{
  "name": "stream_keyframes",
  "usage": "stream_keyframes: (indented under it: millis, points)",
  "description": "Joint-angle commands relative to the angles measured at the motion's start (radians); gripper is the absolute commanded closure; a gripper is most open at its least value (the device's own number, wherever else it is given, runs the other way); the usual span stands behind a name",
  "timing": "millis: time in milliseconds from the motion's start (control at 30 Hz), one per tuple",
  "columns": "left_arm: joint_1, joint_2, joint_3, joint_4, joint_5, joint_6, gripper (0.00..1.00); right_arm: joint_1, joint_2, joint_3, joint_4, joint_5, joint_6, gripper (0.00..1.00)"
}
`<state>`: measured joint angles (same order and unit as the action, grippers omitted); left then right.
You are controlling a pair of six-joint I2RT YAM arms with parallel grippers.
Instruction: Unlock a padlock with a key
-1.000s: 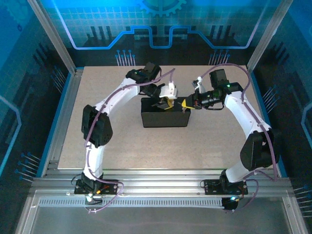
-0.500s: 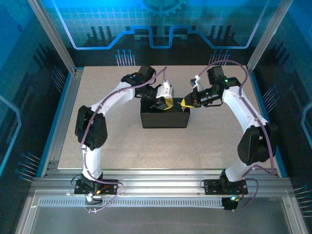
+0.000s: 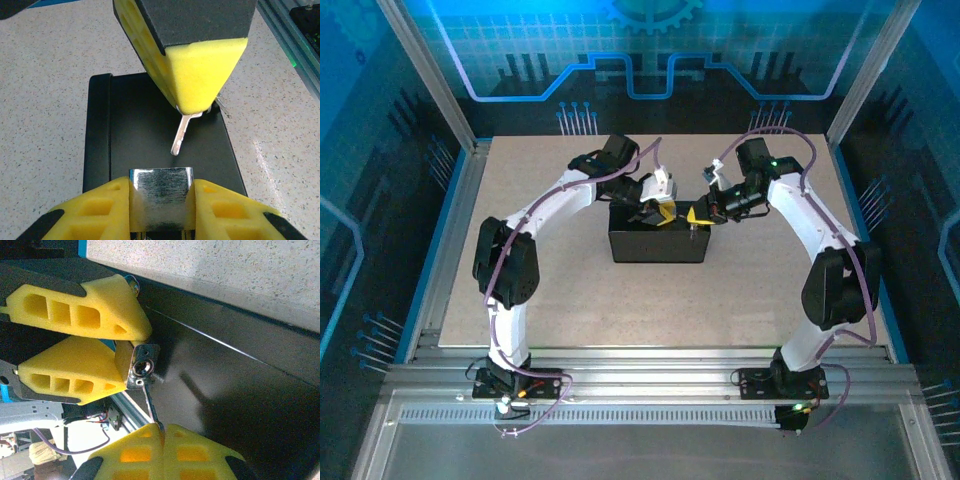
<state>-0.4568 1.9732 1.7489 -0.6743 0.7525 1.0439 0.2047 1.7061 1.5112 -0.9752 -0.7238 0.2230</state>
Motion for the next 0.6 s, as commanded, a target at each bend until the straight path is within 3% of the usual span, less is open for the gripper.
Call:
stream_keyframes:
  millis: [0, 567]
  points:
    - [0.008, -0.056, -0.012, 0.03, 0.076, 0.0, 1.0, 0.018, 0.016, 0.024, 0.006, -0.031, -0.007, 0.99]
    - [0.008, -0.057, -0.019, 0.024, 0.075, 0.01, 1.0, 0.02, 0.049, 0.046, 0.024, -0.053, -0.005, 0.99]
